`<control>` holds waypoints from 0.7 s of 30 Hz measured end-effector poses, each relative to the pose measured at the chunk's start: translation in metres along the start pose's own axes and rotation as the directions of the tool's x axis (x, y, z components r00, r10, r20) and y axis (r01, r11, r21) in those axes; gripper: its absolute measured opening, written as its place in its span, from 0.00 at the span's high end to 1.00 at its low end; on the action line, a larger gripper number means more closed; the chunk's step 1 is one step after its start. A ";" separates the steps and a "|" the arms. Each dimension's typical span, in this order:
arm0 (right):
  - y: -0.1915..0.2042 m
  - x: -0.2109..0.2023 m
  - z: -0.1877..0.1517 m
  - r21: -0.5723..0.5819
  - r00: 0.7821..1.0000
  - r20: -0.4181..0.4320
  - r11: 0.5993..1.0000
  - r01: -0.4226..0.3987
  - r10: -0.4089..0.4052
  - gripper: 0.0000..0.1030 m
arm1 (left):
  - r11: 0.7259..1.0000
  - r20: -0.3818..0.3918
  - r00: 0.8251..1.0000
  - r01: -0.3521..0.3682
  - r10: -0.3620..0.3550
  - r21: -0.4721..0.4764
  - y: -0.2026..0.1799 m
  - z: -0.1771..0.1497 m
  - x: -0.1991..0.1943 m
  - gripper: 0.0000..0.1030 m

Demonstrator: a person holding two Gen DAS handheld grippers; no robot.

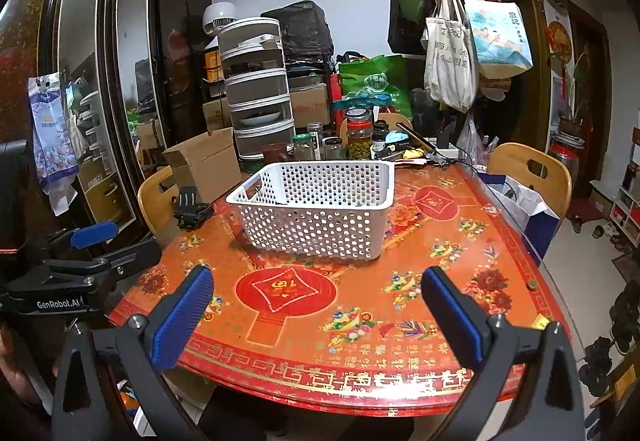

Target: Organize soft objects

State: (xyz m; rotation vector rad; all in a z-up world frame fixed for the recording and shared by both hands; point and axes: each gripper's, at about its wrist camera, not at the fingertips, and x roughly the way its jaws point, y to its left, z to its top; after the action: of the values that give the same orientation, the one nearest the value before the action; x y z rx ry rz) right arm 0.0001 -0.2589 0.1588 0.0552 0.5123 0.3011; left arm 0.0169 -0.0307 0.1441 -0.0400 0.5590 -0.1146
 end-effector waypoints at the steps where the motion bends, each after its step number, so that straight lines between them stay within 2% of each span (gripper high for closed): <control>1: 0.000 0.000 0.000 0.004 1.000 0.001 1.000 -0.001 0.001 0.00 | 1.000 -0.001 1.000 -0.001 0.001 -0.001 0.000 0.000 0.001 0.00; 21: 0.001 0.000 -0.002 0.005 1.000 -0.002 1.000 -0.005 0.005 0.00 | 1.000 -0.007 1.000 0.000 0.000 -0.001 0.001 -0.004 0.002 0.00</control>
State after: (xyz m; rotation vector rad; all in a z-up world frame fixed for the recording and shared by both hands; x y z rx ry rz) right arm -0.0009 -0.2579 0.1573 0.0615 0.5153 0.3046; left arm 0.0163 -0.0298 0.1393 -0.0409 0.5660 -0.1143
